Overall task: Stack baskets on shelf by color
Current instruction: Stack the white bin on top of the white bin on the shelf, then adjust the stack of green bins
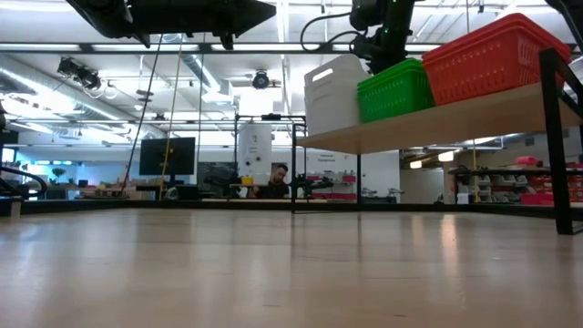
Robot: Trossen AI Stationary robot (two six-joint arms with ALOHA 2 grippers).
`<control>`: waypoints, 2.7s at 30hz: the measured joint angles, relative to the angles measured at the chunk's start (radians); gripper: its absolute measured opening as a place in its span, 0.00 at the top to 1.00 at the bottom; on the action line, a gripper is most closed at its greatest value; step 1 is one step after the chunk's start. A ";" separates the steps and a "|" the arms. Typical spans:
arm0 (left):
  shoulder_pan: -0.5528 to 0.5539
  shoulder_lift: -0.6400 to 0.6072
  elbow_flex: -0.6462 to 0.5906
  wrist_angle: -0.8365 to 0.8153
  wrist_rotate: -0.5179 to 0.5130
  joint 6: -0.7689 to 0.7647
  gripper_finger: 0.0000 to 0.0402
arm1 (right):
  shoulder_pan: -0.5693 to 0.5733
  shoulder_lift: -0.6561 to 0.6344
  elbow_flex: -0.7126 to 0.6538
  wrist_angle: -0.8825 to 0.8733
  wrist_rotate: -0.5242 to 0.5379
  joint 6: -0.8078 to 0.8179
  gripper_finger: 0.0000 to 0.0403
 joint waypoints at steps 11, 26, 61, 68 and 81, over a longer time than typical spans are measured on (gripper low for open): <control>0.000 0.000 0.000 0.000 0.000 0.000 0.96 | 0.012 0.000 0.000 0.024 0.014 0.010 0.76; 0.000 0.000 0.000 0.000 0.000 0.000 0.95 | 0.019 0.000 0.000 0.021 0.020 0.079 0.76; 0.000 0.000 0.000 0.005 0.000 0.000 0.94 | 0.010 -0.002 -0.074 0.042 0.002 0.139 0.92; 0.000 0.000 0.000 0.005 0.000 0.000 0.96 | 0.011 -0.018 -0.079 0.060 0.012 0.133 0.82; 0.000 0.000 0.000 0.004 0.000 0.000 0.94 | 0.055 -0.157 -0.077 0.071 -0.075 0.101 0.77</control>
